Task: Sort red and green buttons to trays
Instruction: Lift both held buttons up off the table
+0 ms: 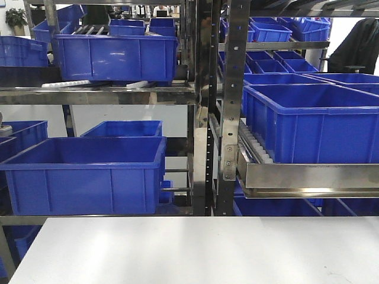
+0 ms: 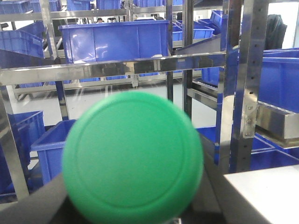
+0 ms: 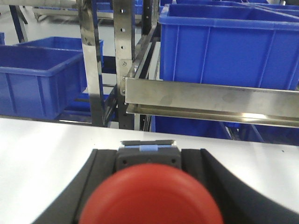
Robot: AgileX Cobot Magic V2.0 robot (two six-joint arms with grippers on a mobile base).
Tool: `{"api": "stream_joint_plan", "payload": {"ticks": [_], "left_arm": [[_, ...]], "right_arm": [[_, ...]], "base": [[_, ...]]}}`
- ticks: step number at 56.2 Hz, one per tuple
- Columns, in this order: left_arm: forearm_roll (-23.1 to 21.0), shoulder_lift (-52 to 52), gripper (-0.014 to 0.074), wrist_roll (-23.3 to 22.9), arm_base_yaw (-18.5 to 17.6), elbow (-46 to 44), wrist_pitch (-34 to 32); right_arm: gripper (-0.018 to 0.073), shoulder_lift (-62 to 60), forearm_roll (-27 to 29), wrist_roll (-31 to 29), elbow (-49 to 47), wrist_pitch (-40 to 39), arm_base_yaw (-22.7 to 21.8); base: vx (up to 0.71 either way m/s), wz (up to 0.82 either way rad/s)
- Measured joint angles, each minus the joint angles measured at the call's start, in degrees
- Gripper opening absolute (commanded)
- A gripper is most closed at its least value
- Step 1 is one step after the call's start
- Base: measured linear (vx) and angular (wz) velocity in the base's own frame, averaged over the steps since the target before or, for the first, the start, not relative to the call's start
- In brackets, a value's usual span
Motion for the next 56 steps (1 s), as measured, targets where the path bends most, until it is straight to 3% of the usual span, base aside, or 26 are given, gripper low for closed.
{"api": "stream_joint_plan", "payload": {"ticks": [56], "left_arm": [[0.0, 0.0, 0.0000, 0.0, 0.0, 0.0, 1.6]], "right_arm": [[-0.0009, 0.0, 0.0, 0.0, 0.0, 0.5, 0.0]], "base": [[0.00, 0.00]]}}
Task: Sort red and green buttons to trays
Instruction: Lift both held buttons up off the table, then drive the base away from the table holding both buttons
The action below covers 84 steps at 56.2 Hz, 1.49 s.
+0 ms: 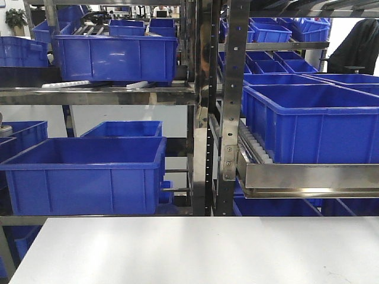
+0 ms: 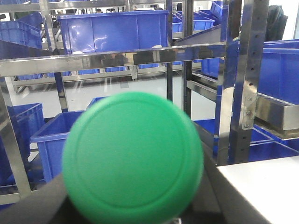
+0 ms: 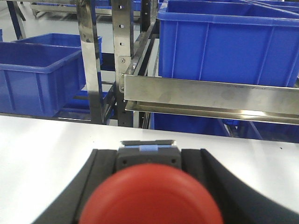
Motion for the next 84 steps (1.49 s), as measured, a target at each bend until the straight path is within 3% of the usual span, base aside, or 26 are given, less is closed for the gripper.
{"api": "stream_joint_plan", "payload": {"ticks": [84], "left_arm": [[0.0, 0.0, 0.0000, 0.0, 0.0, 0.0, 0.4]], "right_arm": [[-0.0009, 0.0, 0.0, 0.0, 0.0, 0.3, 0.0]], "base": [[-0.14, 0.15]]}}
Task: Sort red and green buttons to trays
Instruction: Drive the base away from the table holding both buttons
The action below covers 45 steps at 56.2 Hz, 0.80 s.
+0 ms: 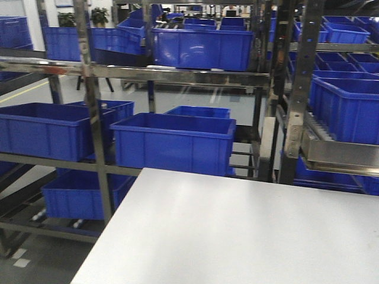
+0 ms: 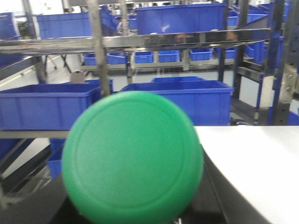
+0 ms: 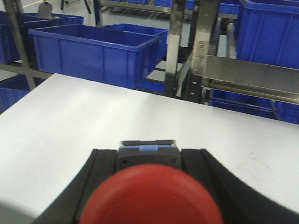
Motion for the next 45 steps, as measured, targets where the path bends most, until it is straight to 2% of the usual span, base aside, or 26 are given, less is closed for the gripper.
{"api": "stream_joint_plan", "payload": {"ticks": [22, 45], "left_arm": [[0.0, 0.0, 0.0000, 0.0, 0.0, 0.0, 0.0], [0.0, 0.0, 0.0000, 0.0, 0.0, 0.0, 0.0]], "right_arm": [[-0.0009, 0.0, 0.0, 0.0, 0.0, 0.0, 0.0], [-0.0009, 0.0, 0.0, 0.0, 0.0, 0.0, 0.0]], "base": [[-0.15, 0.41], [-0.08, 0.61]]}}
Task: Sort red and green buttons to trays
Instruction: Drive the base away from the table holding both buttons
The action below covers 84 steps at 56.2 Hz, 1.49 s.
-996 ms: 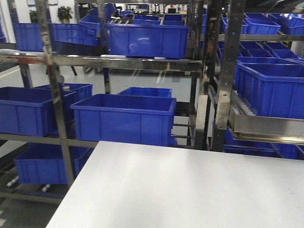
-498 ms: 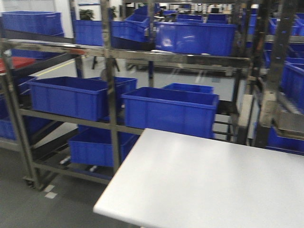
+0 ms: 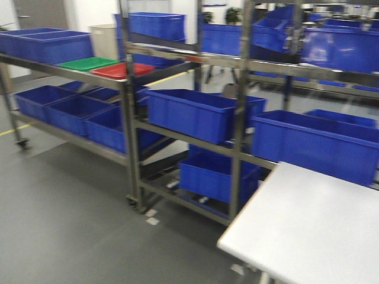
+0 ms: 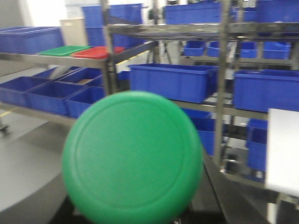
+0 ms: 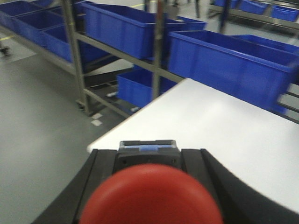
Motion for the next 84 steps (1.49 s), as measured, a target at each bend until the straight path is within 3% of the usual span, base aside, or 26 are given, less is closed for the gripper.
{"api": "stream_joint_plan", "payload": {"ticks": [84], "left_arm": [[0.0, -0.2, 0.0000, 0.0, 0.0, 0.0, 0.0]], "right_arm": [[-0.0009, 0.0, 0.0, -0.1, 0.0, 0.5, 0.0]], "base": [[0.18, 0.48]]}}
